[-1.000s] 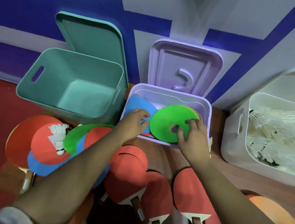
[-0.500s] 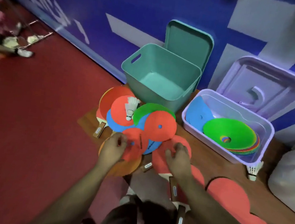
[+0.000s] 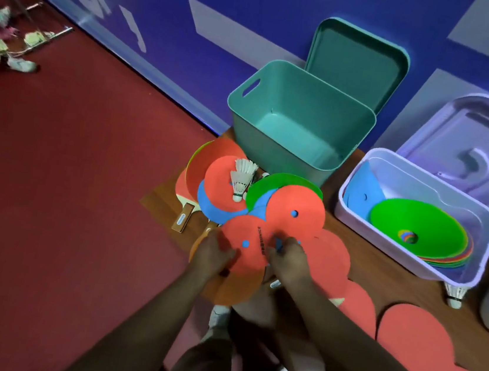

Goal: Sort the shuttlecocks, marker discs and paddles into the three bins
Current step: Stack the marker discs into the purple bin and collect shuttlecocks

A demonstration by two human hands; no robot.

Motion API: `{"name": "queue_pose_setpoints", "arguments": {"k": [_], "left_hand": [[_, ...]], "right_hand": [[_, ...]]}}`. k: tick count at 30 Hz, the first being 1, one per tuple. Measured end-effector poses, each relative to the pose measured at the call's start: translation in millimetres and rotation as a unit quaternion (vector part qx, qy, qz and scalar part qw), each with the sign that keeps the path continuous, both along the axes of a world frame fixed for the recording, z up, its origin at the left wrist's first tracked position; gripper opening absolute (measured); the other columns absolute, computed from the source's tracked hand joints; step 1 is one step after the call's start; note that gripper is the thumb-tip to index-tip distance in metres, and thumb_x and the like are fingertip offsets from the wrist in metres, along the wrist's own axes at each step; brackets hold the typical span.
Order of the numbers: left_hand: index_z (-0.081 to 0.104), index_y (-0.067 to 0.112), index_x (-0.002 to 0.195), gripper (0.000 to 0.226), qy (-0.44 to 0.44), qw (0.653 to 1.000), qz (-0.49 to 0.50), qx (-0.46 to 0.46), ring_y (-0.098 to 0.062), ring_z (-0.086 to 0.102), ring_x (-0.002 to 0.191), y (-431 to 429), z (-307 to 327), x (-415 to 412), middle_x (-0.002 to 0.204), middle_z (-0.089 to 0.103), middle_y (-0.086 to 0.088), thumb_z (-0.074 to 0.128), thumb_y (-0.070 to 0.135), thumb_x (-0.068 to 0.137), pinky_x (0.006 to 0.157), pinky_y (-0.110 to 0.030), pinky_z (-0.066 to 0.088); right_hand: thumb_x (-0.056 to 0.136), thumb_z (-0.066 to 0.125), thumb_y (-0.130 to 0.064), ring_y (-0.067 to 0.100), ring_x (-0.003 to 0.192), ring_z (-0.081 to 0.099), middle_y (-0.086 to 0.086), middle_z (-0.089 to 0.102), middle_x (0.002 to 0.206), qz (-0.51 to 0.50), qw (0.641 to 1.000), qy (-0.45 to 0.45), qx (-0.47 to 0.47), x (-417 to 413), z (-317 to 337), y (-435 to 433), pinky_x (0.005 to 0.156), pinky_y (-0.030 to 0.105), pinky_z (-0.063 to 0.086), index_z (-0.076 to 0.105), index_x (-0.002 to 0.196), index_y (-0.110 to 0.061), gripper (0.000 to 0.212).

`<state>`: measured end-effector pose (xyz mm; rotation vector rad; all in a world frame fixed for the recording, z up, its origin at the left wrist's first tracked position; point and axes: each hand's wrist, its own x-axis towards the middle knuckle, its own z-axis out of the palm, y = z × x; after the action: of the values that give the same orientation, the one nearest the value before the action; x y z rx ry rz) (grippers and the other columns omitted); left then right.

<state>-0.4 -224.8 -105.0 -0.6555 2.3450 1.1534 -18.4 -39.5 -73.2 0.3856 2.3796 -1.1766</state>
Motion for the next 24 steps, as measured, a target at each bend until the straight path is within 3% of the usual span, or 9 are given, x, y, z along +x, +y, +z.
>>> {"name": "queue_pose_setpoints", "arguments": {"k": [3, 7, 9, 12, 14, 16, 18, 21, 24], "left_hand": [[0.058, 0.020, 0.112, 0.063, -0.009, 1.000, 0.002, 0.008, -0.024, 0.069, 0.090, -12, -37, -8, 0.101, 0.070, 0.000, 0.075, 0.052, 0.060, 0.081, -0.044, 0.057], [0.057, 0.017, 0.122, 0.080, 0.035, 0.999, 0.026, 0.031, -0.025, 0.059, 0.107, -4, -39, -18, 0.118, 0.064, -0.003, 0.071, 0.056, 0.054, 0.083, -0.046, 0.055], [0.056, 0.017, 0.124, 0.086, 0.032, 0.997, 0.025, 0.059, -0.023, 0.059, 0.108, 2, -43, -22, 0.118, 0.065, -0.002, 0.073, 0.063, 0.053, 0.086, -0.045, 0.054], [0.062, 0.012, 0.113, 0.084, 0.002, 0.997, 0.007, 0.071, -0.022, 0.066, 0.101, 4, -56, -27, 0.106, 0.071, -0.004, 0.073, 0.066, 0.049, 0.086, -0.038, 0.054], [0.063, 0.012, 0.114, 0.076, -0.008, 0.997, -0.029, 0.070, -0.021, 0.065, 0.102, 5, -51, -30, 0.108, 0.070, -0.005, 0.077, 0.060, 0.056, 0.087, -0.032, 0.052], [0.062, 0.012, 0.119, 0.069, 0.002, 0.995, -0.058, 0.079, -0.021, 0.063, 0.106, 8, -46, -32, 0.113, 0.069, -0.006, 0.080, 0.049, 0.063, 0.091, -0.032, 0.049], [0.061, 0.012, 0.122, 0.075, 0.013, 0.994, -0.078, 0.078, -0.023, 0.061, 0.109, 8, -49, -33, 0.116, 0.067, -0.007, 0.075, 0.054, 0.061, 0.095, -0.037, 0.048], [0.066, 0.012, 0.116, 0.078, 0.031, 0.993, -0.097, 0.064, -0.023, 0.062, 0.107, 4, -68, -36, 0.112, 0.068, -0.006, 0.069, 0.063, 0.058, 0.095, -0.039, 0.049], [0.069, 0.015, 0.103, 0.074, 0.028, 0.994, -0.083, 0.069, -0.024, 0.065, 0.099, -2, -93, -37, 0.101, 0.071, -0.004, 0.069, 0.073, 0.057, 0.089, -0.044, 0.053]], "right_hand": [[0.086, 0.064, -0.020, 0.042, 0.107, 0.053, 0.025, 0.049, 0.123, -0.087, 0.994, -0.023, 0.058, -5, -4, -11, 0.087, 0.034, 0.041, 0.049, 0.121, 0.001, 0.043], [0.085, 0.066, -0.018, 0.044, 0.107, 0.049, 0.030, 0.047, 0.120, -0.189, 0.978, -0.040, 0.075, -6, -8, -16, 0.088, 0.040, 0.040, 0.042, 0.118, 0.008, 0.049], [0.080, 0.069, -0.029, 0.040, 0.112, 0.051, 0.026, 0.054, 0.116, -0.229, 0.971, -0.049, 0.042, -10, -17, -15, 0.090, 0.041, 0.042, 0.045, 0.118, 0.006, 0.056], [0.056, 0.062, -0.062, 0.035, 0.100, 0.065, 0.018, 0.068, 0.099, -0.260, 0.963, -0.063, 0.019, -13, -77, 3, 0.084, 0.043, 0.052, 0.064, 0.101, -0.004, 0.073], [0.050, 0.058, -0.069, 0.033, 0.093, 0.067, 0.016, 0.070, 0.092, -0.251, 0.964, -0.088, 0.027, -13, -90, 8, 0.078, 0.039, 0.052, 0.067, 0.094, -0.006, 0.078], [0.056, 0.068, -0.062, 0.034, 0.095, 0.064, 0.017, 0.068, 0.095, -0.234, 0.968, -0.085, 0.033, -13, -49, -3, 0.075, 0.037, 0.047, 0.062, 0.097, -0.003, 0.073], [0.067, 0.079, -0.039, 0.033, 0.098, 0.060, 0.018, 0.064, 0.101, -0.239, 0.968, -0.070, 0.036, -12, -29, -10, 0.075, 0.035, 0.043, 0.055, 0.103, -0.001, 0.057], [0.079, 0.073, -0.020, 0.024, 0.089, 0.058, 0.007, 0.063, 0.098, -0.231, 0.971, -0.056, 0.002, -11, -22, -13, 0.071, 0.029, 0.040, 0.054, 0.106, -0.005, 0.037], [0.079, 0.069, -0.008, 0.020, 0.094, 0.065, 0.000, 0.068, 0.104, -0.253, 0.961, -0.029, -0.103, -12, -22, -13, 0.083, 0.038, 0.052, 0.056, 0.110, -0.019, 0.036]]}}
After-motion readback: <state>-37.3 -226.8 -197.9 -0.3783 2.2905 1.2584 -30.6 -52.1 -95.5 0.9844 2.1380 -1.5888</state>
